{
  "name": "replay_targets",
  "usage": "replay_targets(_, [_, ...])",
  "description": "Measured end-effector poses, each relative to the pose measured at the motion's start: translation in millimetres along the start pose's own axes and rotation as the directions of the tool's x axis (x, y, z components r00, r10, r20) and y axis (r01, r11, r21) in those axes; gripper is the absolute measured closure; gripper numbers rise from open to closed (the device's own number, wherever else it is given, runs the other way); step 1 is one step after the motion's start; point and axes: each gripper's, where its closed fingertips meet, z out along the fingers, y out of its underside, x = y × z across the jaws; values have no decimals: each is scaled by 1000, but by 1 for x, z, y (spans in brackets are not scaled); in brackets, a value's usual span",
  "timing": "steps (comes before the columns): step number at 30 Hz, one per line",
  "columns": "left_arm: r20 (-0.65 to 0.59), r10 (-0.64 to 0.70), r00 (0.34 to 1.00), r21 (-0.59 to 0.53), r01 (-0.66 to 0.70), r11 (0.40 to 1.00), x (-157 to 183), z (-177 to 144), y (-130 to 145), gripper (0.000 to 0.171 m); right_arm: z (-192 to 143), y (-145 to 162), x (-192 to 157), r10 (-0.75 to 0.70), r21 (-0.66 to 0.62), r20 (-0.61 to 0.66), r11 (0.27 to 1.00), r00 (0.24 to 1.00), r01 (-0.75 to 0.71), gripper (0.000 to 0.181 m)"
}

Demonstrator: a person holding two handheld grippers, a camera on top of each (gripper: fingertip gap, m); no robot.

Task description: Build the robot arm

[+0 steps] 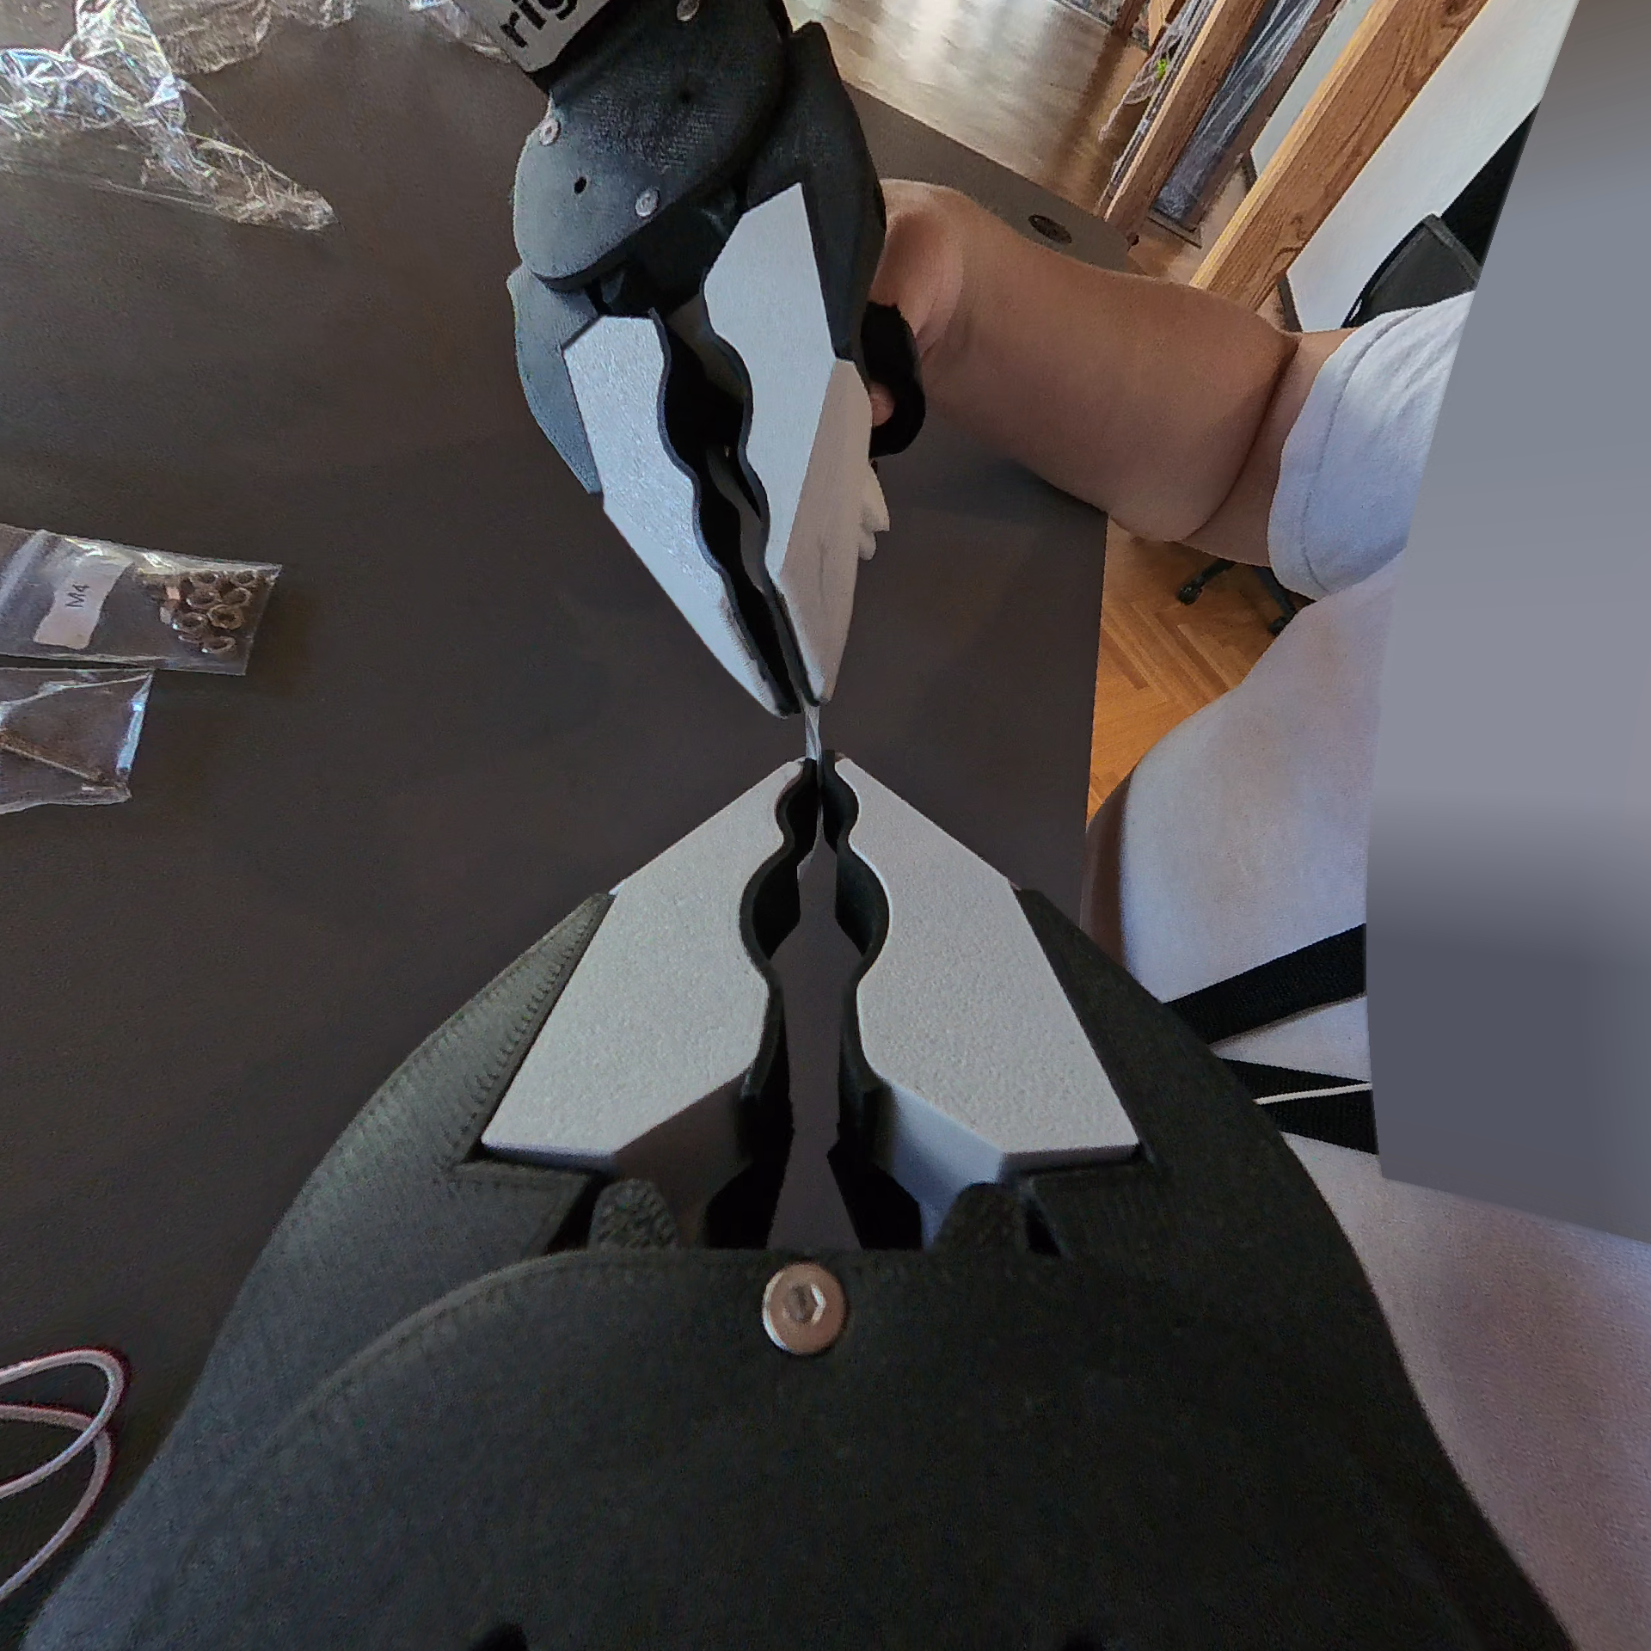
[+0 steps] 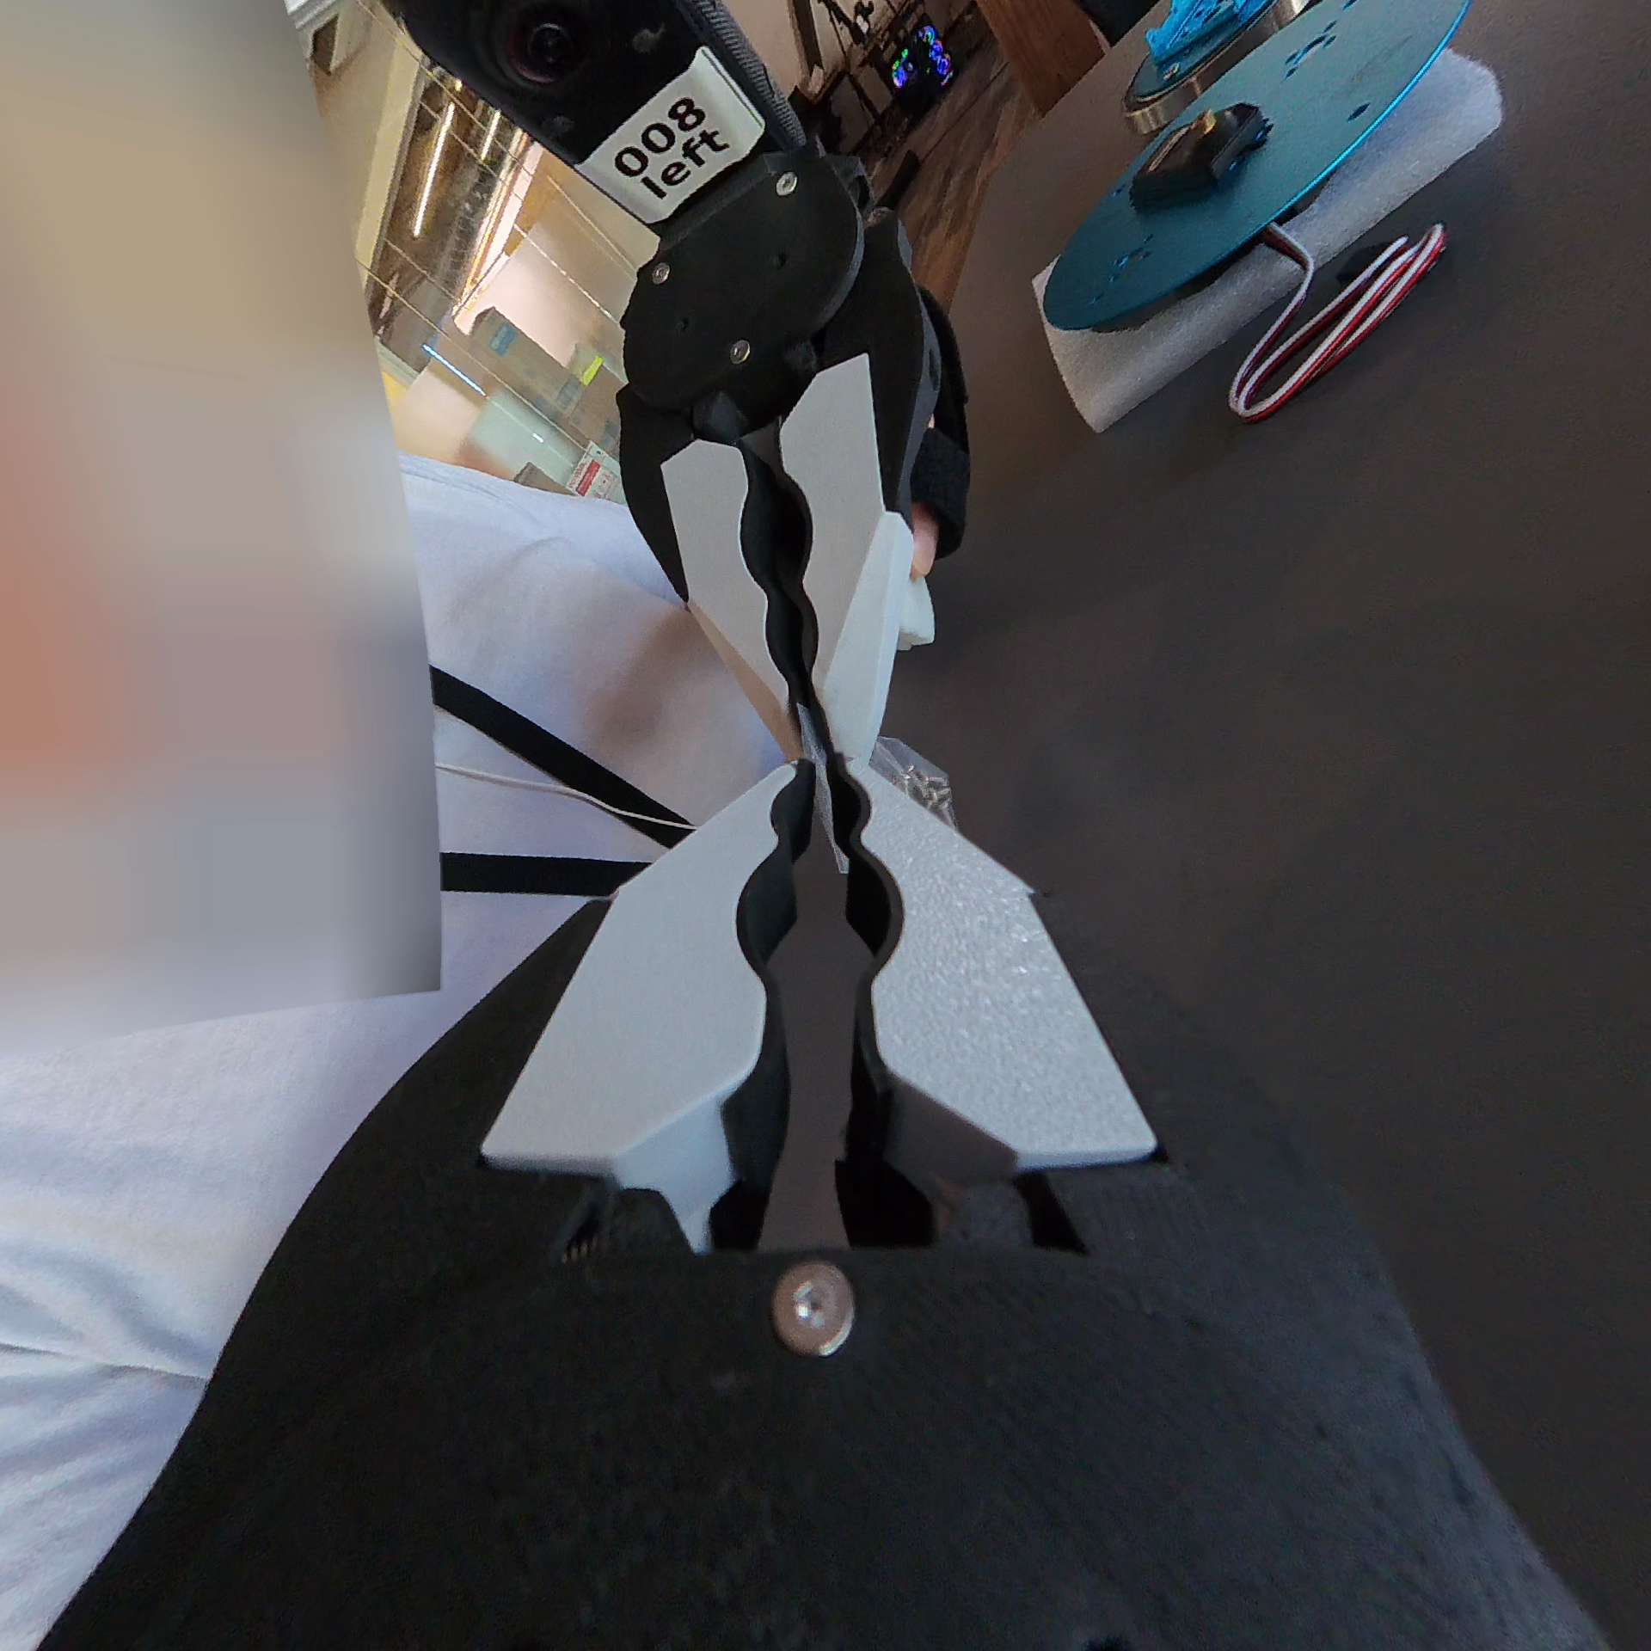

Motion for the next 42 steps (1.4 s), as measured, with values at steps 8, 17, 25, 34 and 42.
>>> replay_targets(8, [-9, 21, 1000, -3, -21, 1000, 3, 2, 0, 171, -1, -1, 1, 20, 8, 9, 1000, 1000, -20, 180])
replay_targets(17, [-25, 22, 999, 15, -22, 1000, 5, 1, -4, 171, 2, -1, -1, 14, 8, 20, 1000, 1000, -14, 180])
replay_targets(25, [-13, 21, 1000, 16, -21, 1000, 2, 2, -4, 171, 1, 4, 1, -29, -35, -24, 999, 999, 29, 181])
replay_targets(34, [-19, -427, 904, 374, 403, 835, -19, -38, -36, 171, -17, -45, 17, -286, 77, -524, 922, 803, 379, 181])
replay_targets(42, [-198, -568, 799, 496, 581, 645, -35, -31, -40, 148, -6, -48, 21, -395, -42, -698, 856, 598, 516, 181])
